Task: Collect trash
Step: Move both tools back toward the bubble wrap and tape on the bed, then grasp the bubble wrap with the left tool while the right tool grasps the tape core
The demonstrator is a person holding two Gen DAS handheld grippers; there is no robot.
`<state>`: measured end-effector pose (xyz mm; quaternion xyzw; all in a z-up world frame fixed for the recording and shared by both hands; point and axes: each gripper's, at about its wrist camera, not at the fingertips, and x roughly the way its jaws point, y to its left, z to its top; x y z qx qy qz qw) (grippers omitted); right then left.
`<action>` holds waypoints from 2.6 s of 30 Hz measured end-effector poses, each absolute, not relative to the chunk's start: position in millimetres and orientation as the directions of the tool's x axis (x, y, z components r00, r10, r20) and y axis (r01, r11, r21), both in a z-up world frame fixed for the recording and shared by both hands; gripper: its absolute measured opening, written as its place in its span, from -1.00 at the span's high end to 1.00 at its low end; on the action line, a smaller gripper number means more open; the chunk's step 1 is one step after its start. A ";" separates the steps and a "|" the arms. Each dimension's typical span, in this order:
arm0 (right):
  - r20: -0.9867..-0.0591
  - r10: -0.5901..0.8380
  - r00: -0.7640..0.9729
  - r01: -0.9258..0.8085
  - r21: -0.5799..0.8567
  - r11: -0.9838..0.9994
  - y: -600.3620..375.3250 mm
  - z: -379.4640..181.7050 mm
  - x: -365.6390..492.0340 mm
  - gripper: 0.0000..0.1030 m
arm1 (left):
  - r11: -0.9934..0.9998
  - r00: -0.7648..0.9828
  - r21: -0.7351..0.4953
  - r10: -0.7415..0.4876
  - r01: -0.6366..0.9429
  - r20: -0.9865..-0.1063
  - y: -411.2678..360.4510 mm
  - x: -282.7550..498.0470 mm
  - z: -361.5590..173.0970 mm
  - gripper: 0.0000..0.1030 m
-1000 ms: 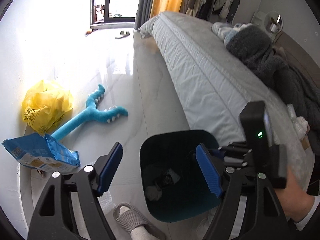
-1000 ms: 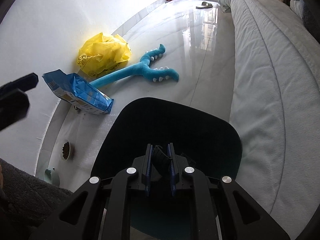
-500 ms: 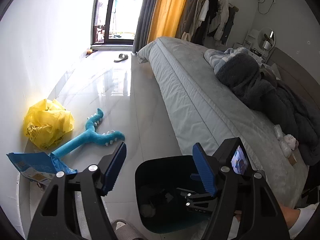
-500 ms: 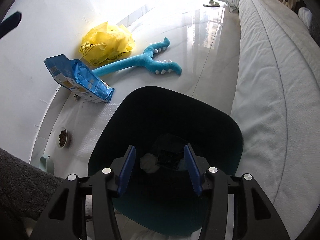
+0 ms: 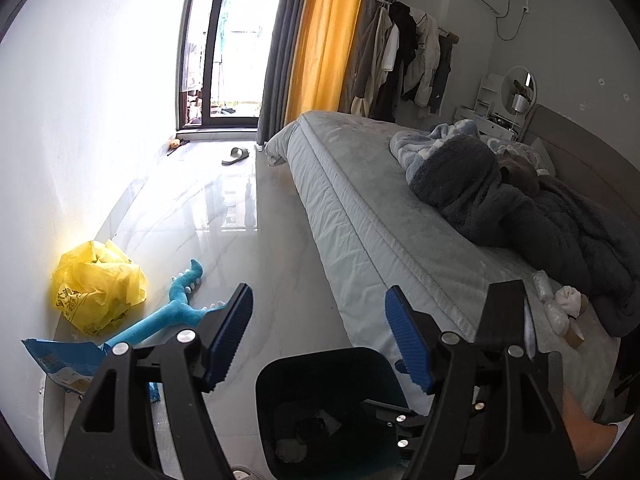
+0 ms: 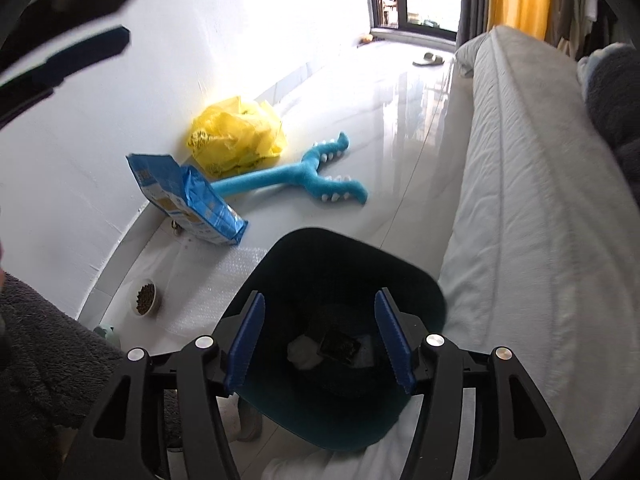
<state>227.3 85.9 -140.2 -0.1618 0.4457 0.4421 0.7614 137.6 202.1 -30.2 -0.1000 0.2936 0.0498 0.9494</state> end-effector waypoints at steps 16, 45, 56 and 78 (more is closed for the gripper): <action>-0.726 0.573 0.381 -0.725 0.150 0.672 -27.7 -82.6 244.5 -0.31 | 0.987 0.844 -0.157 -0.048 -0.043 -0.534 131.0 159.1 -21.1 -0.63; -0.704 0.425 0.569 -0.503 0.110 0.857 -194.4 -82.7 241.7 -0.32 | 0.964 0.748 -0.136 -0.262 0.226 -0.610 -10.9 223.8 -38.4 -0.65; -0.708 0.388 0.590 -0.438 0.123 0.890 -236.9 -90.3 238.0 -0.32 | 0.929 0.666 -0.187 -0.360 0.320 -0.653 -50.6 246.8 -55.2 -0.65; -0.745 0.441 0.501 -0.407 0.248 0.879 -267.1 -124.8 249.6 -0.03 | 0.892 0.538 -0.305 -0.446 0.335 -0.715 -94.5 265.7 -85.4 -0.65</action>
